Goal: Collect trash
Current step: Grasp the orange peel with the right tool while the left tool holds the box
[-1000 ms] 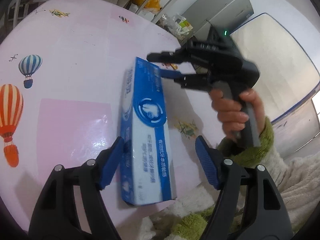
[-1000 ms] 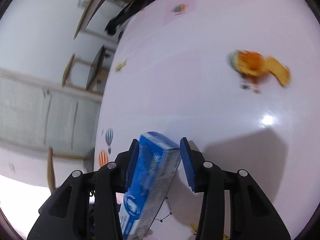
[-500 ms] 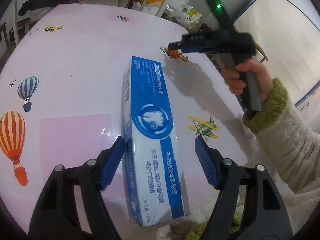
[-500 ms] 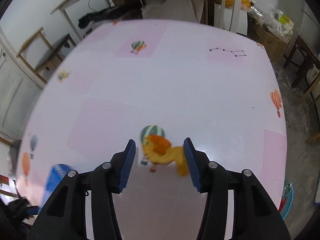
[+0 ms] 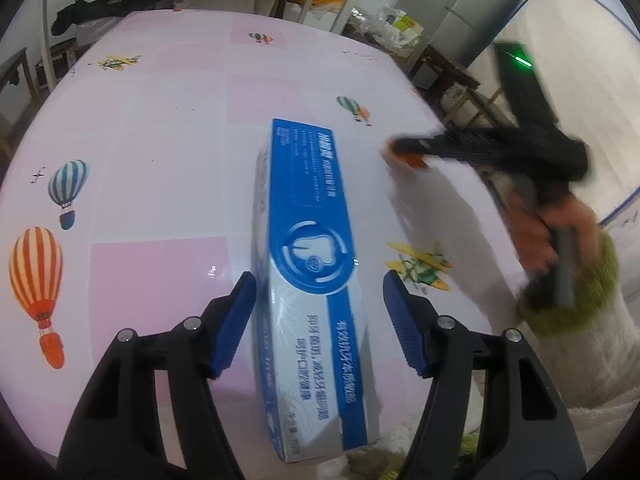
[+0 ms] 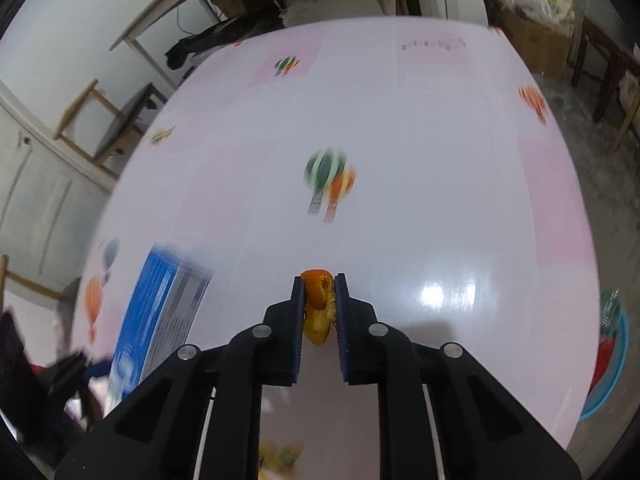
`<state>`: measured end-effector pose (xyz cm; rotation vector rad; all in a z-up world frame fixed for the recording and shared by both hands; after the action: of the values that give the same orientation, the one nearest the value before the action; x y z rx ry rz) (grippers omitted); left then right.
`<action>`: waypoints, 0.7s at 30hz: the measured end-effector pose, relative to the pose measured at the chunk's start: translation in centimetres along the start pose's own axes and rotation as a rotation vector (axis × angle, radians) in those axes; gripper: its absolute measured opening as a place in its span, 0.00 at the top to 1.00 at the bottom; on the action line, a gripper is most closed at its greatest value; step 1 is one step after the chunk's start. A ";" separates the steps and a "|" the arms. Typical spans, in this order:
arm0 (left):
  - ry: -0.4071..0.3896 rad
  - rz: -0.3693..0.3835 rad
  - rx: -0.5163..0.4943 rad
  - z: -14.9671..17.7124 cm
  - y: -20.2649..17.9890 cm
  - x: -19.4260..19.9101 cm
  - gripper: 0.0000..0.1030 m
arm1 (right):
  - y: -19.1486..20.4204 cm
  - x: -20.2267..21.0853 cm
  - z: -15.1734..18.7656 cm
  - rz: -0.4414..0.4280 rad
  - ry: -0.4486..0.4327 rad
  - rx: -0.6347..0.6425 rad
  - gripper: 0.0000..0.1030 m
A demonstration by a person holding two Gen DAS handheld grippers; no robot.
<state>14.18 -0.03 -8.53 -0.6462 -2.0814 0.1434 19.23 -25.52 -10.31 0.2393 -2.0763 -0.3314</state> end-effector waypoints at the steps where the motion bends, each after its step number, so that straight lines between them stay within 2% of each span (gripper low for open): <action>1: 0.003 -0.010 0.001 0.0 0.1 -0.1 0.42 | 0.1 0.4 0.8 -0.006 0.004 -0.003 0.86; 8: 0.036 -0.099 -0.019 -0.8 0.2 -1.7 0.46 | 1.6 2.2 5.8 -0.005 -0.011 0.014 0.84; 13: 0.042 -0.151 -0.045 -1.0 -0.4 -2.2 0.46 | 2.1 2.5 6.6 0.008 -0.034 0.031 0.83; 14: 0.041 -0.173 -0.055 -1.0 -0.5 -2.3 0.51 | 2.0 2.5 6.5 0.002 -0.032 0.029 0.82; 17: 0.034 -0.207 -0.077 -0.9 -0.8 -2.3 0.55 | 2.0 2.7 6.6 -0.008 -0.031 0.032 0.74; 21: 0.055 -0.209 -0.079 0.2 -1.7 -1.4 0.55 | 1.9 3.5 7.4 -0.010 -0.031 0.060 0.63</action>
<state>13.99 -2.13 -9.11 -0.4704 -2.0949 -0.0748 11.06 -23.76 -10.41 0.2823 -2.1181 -0.2804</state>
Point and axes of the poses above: each gripper's, at about its wrist camera, not at the fingertips, and x roughly against the way its jaws point, y to its left, z to its underside, the point moved 2 cm from there along -x, roughly the way its jaws point, and after that the axes turned 7 degrees about -y, right-handed, at the moved point
